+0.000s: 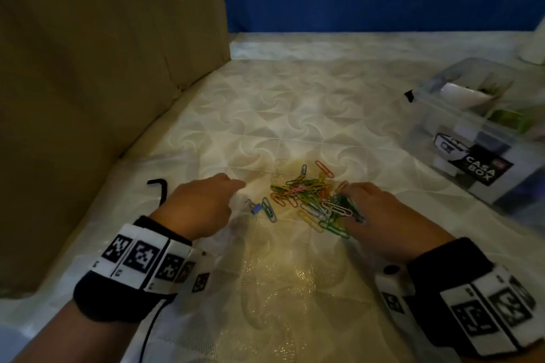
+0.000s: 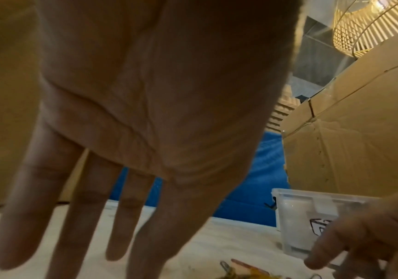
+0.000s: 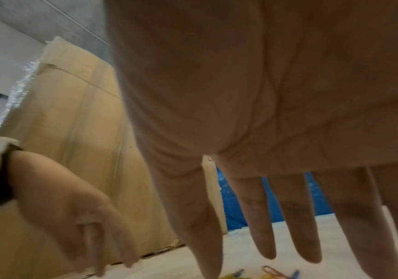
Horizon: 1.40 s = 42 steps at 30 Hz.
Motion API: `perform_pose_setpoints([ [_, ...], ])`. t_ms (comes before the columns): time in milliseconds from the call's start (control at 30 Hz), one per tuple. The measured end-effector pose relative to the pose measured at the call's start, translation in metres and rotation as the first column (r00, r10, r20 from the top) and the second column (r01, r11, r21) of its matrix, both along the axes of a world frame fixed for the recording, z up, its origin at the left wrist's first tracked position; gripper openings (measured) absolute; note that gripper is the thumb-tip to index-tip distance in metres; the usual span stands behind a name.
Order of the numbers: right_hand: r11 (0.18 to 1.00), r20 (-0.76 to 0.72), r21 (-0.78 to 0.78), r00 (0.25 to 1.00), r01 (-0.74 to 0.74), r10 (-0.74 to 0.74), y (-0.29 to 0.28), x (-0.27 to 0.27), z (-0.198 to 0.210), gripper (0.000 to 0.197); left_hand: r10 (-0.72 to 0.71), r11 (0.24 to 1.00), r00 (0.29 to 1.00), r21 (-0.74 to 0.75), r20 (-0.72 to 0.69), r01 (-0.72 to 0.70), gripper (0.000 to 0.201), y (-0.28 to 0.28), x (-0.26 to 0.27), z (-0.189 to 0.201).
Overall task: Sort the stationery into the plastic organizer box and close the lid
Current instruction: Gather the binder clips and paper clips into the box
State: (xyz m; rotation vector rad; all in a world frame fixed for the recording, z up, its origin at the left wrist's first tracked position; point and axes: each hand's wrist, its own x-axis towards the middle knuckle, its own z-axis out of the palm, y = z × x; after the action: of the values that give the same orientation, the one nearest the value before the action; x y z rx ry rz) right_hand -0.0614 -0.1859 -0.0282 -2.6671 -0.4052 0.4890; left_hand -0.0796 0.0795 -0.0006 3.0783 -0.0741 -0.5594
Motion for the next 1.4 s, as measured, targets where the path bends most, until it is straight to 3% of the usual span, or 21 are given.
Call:
perform_pose_setpoints([
  [100,0.999,0.025,0.017,0.998,-0.051,0.051,0.012,-0.007,0.004,0.044,-0.083,0.990,0.997,-0.117,-0.005,0.082,0.050,-0.010,0.009,-0.007],
  [333,0.985,0.071,0.152,0.994,-0.087,0.077,0.019,-0.015,0.007,0.015,-0.161,0.987,0.987,0.022,0.006,0.161,0.009,-0.015,0.027,-0.019],
  [500,0.966,0.064,0.258,0.998,-0.034,0.018,0.010,-0.018,-0.002,0.005,-0.167,0.985,0.985,0.042,0.043,0.165,0.019,-0.015,0.025,-0.010],
  [600,0.938,-0.005,0.345,1.000,0.027,-0.027,0.008,-0.018,-0.006,0.005,-0.197,0.973,0.973,-0.094,0.116,0.209,0.020,-0.026,0.025,-0.003],
  [667,0.883,-0.088,0.460,0.994,0.099,-0.066,0.009,-0.018,-0.007,0.003,-0.223,0.937,0.965,-0.241,0.141,0.251,0.019,-0.039,0.024,-0.001],
  [767,0.689,-0.257,0.676,0.960,0.260,-0.111,0.013,-0.013,-0.005,0.017,-0.315,0.849,0.928,-0.377,0.200,0.370,0.021,-0.065,0.023,0.002],
  [833,0.569,-0.338,0.741,0.930,0.357,-0.144,0.016,-0.009,-0.001,0.016,-0.338,0.807,0.907,-0.419,0.252,0.417,0.023,-0.079,0.026,0.001],
  [900,0.573,-0.308,0.736,0.932,0.361,-0.193,0.015,-0.005,0.005,0.006,-0.315,0.781,0.901,-0.459,0.298,0.424,0.025,-0.086,0.031,0.000],
  [1033,0.723,-0.015,0.641,0.946,0.257,-0.323,-0.015,0.029,0.041,0.021,-0.275,0.745,0.885,-0.498,0.376,0.443,0.041,-0.086,0.038,0.004],
  [1100,0.750,0.230,0.569,0.810,0.337,-0.539,-0.048,0.070,0.068,0.010,-0.248,0.769,0.889,-0.480,0.384,0.422,0.049,-0.079,0.040,0.006],
  [1133,0.705,0.291,0.573,0.700,0.418,-0.652,-0.066,0.092,0.081,0.008,-0.237,0.787,0.894,-0.464,0.381,0.406,0.049,-0.075,0.041,0.005],
  [1167,0.642,0.291,0.588,0.612,0.492,-0.735,-0.083,0.113,0.093,0.013,-0.229,0.804,0.899,-0.448,0.373,0.391,0.046,-0.070,0.043,0.003],
  [1200,0.573,0.223,0.614,0.577,0.542,-0.785,-0.096,0.131,0.101,0.020,-0.224,0.819,0.904,-0.432,0.364,0.377,0.042,-0.066,0.044,0.001],
  [1267,0.529,0.078,0.588,0.608,0.612,-0.790,-0.114,0.152,0.107,0.036,-0.228,0.847,0.913,-0.394,0.338,0.357,0.037,-0.056,0.046,-0.003],
  [1367,0.706,0.163,0.192,0.687,0.682,-0.708,-0.125,0.157,0.108,0.065,-0.216,0.891,0.933,-0.332,0.287,0.309,0.038,-0.040,0.046,-0.007],
  [1400,0.707,0.217,0.115,0.677,0.698,-0.703,-0.121,0.154,0.110,0.070,-0.195,0.905,0.947,-0.327,0.254,0.274,0.039,-0.034,0.046,-0.008],
])
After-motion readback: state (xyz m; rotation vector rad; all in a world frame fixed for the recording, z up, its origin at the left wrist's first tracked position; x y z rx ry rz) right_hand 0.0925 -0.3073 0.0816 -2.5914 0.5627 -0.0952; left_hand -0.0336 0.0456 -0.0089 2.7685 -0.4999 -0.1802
